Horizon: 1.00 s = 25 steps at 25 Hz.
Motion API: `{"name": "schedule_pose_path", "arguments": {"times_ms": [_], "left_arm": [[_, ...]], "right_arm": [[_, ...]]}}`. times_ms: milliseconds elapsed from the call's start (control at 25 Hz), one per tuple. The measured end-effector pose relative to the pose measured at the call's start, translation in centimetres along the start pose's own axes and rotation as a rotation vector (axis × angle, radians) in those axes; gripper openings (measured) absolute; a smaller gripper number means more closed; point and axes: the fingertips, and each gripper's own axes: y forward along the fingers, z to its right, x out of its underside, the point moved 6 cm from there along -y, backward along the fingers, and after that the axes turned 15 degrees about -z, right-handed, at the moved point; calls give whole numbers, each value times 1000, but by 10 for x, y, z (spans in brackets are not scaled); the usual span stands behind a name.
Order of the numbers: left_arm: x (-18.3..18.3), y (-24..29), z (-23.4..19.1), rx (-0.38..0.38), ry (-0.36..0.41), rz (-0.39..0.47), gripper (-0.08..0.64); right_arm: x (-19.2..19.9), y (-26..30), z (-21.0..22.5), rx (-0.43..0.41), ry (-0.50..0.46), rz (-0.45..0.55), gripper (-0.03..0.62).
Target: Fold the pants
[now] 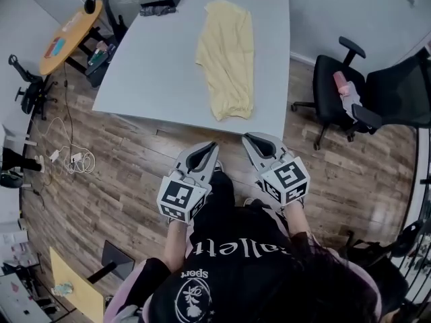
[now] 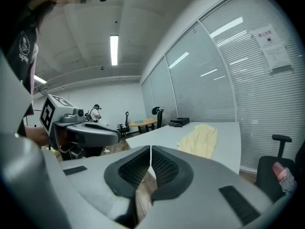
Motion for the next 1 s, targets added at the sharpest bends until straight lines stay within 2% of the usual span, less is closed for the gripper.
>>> {"name": "schedule_pose_path", "arguments": {"times_ms": [440, 760, 1000], "left_arm": [[-22, 27, -101, 79, 9, -9, 34], [-30, 45, -156, 149, 27, -27, 34], [-26, 58, -181, 194, 40, -52, 34]], "right_arm": [[-51, 84, 10, 25, 5, -65, 28], [-77, 134, 14, 59, 28, -98, 28], [-80, 154, 13, 100, 54, -122, 28]]}}
